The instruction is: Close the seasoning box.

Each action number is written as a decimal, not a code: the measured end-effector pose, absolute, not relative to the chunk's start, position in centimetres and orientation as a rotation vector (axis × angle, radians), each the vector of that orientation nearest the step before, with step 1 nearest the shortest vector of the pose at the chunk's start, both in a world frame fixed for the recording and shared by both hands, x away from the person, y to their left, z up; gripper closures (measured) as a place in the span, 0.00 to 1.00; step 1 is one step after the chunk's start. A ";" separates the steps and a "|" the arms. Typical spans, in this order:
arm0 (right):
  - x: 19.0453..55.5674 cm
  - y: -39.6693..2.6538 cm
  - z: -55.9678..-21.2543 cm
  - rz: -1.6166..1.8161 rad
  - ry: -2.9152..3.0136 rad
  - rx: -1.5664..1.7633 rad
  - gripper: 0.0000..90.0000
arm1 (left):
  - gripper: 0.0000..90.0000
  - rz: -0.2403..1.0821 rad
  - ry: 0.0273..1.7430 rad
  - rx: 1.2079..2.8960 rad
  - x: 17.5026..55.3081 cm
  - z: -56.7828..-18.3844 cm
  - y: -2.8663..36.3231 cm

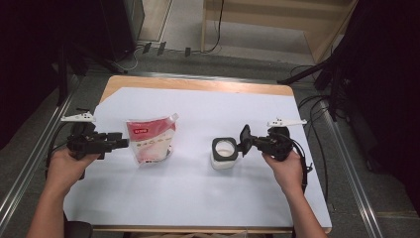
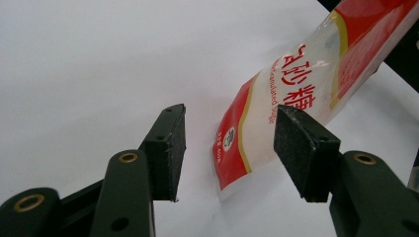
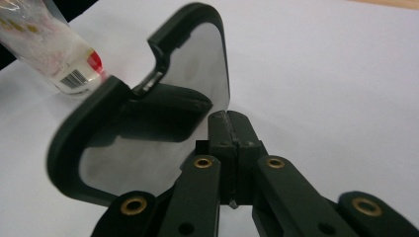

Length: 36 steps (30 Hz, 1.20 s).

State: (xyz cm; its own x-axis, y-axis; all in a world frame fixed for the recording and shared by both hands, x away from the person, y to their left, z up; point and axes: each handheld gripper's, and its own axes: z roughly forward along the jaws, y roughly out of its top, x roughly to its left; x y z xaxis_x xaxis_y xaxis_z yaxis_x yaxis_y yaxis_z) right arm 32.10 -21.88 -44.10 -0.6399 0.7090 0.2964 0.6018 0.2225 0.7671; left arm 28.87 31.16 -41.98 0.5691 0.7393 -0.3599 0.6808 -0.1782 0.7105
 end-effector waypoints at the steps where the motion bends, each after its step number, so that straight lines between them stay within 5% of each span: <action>1: 32.1 -21.9 -44.0 1.400 2.360 1.264 1.00 | 0.52 0.088 1.156 1.903 28.9 -42.0 31.2; 36: 30.7 -20.9 -42.4 1.510 2.301 1.255 1.00 | 0.46 0.078 1.178 1.897 29.0 -42.2 31.0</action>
